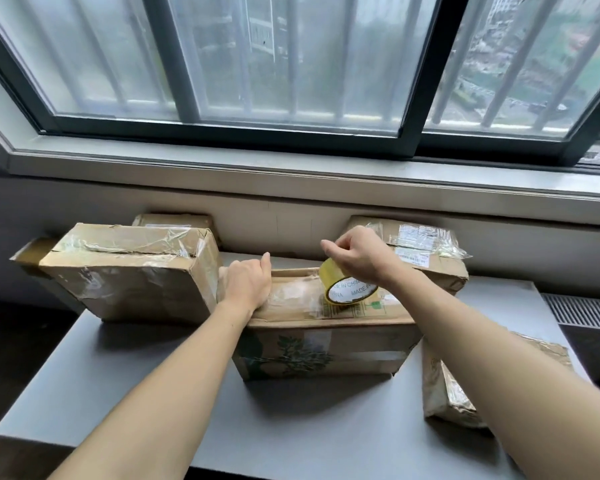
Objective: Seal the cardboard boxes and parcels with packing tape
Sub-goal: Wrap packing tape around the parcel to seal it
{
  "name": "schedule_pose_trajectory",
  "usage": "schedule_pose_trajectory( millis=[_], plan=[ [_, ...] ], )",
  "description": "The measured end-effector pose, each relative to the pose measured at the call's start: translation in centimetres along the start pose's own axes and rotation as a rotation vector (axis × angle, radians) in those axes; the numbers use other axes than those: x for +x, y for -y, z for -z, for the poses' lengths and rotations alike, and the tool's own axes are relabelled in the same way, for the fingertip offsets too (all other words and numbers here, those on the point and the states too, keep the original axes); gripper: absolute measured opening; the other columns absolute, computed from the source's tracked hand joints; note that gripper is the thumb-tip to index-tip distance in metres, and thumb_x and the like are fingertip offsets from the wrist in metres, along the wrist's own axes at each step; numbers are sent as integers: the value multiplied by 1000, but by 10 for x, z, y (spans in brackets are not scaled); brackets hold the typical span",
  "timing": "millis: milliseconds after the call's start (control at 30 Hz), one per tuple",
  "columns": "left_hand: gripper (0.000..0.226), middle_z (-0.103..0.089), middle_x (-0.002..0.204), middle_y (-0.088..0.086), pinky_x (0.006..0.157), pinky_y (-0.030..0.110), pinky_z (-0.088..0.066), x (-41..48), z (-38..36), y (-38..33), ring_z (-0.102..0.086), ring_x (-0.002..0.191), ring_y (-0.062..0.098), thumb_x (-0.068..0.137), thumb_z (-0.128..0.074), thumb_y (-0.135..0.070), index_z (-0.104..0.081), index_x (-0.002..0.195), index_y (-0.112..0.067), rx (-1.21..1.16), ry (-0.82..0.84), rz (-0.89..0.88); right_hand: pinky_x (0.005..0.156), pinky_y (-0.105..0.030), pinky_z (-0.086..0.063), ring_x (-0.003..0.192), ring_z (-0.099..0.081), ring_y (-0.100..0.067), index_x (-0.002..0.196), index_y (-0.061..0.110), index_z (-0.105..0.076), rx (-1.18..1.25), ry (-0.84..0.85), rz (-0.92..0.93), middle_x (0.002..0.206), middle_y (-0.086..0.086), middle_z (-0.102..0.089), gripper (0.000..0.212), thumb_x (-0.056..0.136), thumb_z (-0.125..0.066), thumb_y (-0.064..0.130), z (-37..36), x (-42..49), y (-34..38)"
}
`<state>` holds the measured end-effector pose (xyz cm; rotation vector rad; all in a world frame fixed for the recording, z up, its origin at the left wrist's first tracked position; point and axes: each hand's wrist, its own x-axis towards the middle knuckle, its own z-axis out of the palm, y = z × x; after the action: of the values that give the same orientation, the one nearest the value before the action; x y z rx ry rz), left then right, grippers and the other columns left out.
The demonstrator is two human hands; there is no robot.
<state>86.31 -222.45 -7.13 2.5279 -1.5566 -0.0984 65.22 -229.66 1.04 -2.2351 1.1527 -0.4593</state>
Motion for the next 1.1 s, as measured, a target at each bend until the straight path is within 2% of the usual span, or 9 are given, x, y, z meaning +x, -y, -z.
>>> schedule_pose_trajectory(
  millis=[100, 267, 333, 400, 500, 700, 833, 1033, 1100],
  plan=[
    [57, -72, 109, 5, 112, 43, -24, 3, 5, -19, -59, 115, 27, 107, -20, -37, -71, 107, -12, -7, -6, -71, 49, -30, -24, 46, -26, -17, 49, 15, -35, 222, -60, -15, 48, -1, -30, 54, 97, -54, 31, -1, -5, -10],
    [52, -64, 125, 7, 85, 42, -39, -7, 6, -72, -60, 112, 32, 105, -11, -27, -42, 146, -16, 9, 68, -190, 47, -31, -20, 48, -24, -15, 52, 17, -36, 617, -217, -135, 53, -3, -27, 52, 98, -58, 29, -10, -18, -26],
    [73, -68, 115, 7, 78, 42, -30, -9, -2, -71, -61, 106, 30, 97, 4, -34, -55, 136, -17, 89, 63, -202, 47, -27, -26, 47, -32, -15, 57, 18, -43, 859, -204, -268, 55, -3, -36, 47, 100, -59, 29, -21, -25, -36],
    [74, -73, 100, 9, 83, 42, -30, -9, -9, -68, -63, 100, 30, 102, -2, -41, -71, 105, -15, 45, 24, -148, 49, -28, -31, 50, -42, -18, 66, 14, -52, 952, -142, -325, 60, -7, -45, 39, 98, -61, 36, -33, -27, -40],
    [64, -74, 95, 9, 91, 43, -32, -6, -10, -69, -64, 98, 31, 106, -18, -43, -72, 88, -13, 50, 5, -129, 46, -28, -26, 50, -35, -18, 66, 11, -50, 804, -151, -278, 59, -6, -38, 40, 95, -60, 36, -21, -21, -35],
    [63, -73, 93, 11, 96, 43, -31, -5, -13, -67, -63, 97, 31, 107, -21, -43, -71, 86, -10, 17, -20, -130, 44, -32, -24, 41, -23, -13, 47, 14, -34, -46, -97, -88, 45, 1, -30, 49, 92, -50, 27, 45, -24, -50],
    [64, -73, 97, 9, 96, 44, -30, 0, -14, -70, -62, 102, 29, 106, -18, -45, -70, 89, -13, 25, 3, -115, 43, -29, -23, 40, -25, -10, 47, 18, -33, 61, -123, -74, 41, 9, -29, 51, 95, -52, 24, 49, -29, -59],
    [54, -70, 116, 4, 94, 43, -35, -8, -11, -121, -61, 112, 29, 107, -15, -36, -63, 124, -19, -28, 45, -228, 42, -22, -17, 39, -21, -7, 50, 20, -31, 538, -294, -172, 45, 7, -26, 55, 98, -57, 17, 41, -37, -75],
    [57, -70, 113, 7, 92, 43, -36, -9, -13, -143, -61, 110, 31, 107, -16, -39, -66, 117, -16, -83, 87, -240, 43, -24, -22, 42, -28, -10, 53, 19, -38, 789, -317, -251, 49, 2, -33, 46, 92, -61, 26, 35, -44, -83]
  ],
)
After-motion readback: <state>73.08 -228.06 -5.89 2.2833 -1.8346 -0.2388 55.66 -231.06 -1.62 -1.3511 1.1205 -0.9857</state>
